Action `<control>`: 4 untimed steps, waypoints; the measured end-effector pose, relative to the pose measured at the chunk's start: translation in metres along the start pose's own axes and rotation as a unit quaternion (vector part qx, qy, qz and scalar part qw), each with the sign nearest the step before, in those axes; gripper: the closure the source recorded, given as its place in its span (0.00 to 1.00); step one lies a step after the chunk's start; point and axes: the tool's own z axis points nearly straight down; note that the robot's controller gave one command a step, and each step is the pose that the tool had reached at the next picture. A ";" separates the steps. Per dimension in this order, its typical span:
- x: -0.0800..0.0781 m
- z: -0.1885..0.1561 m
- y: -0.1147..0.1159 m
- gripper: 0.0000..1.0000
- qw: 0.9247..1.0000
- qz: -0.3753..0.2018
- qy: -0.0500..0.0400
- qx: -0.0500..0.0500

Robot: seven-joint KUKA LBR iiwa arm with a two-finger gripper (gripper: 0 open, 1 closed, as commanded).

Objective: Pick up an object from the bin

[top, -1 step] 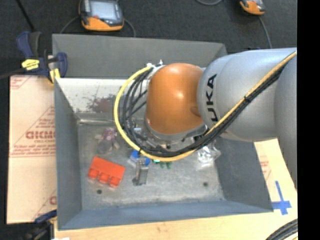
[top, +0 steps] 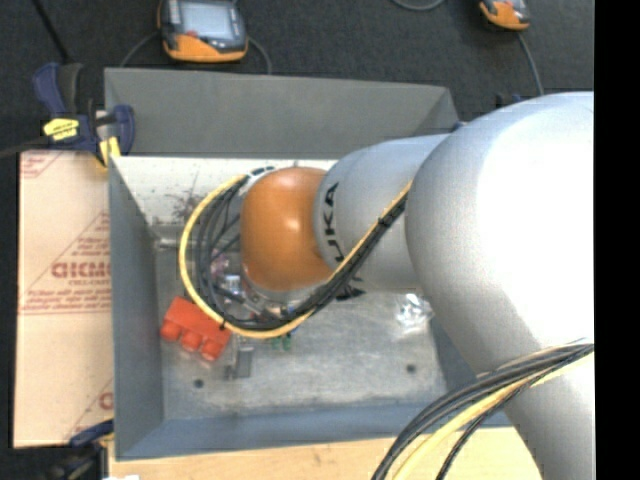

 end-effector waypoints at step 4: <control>-0.005 -0.212 0.027 1.00 0.995 0.103 -0.008 -0.002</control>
Offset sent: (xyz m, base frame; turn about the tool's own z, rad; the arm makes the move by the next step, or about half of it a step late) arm -0.0265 0.0640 0.0032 0.1439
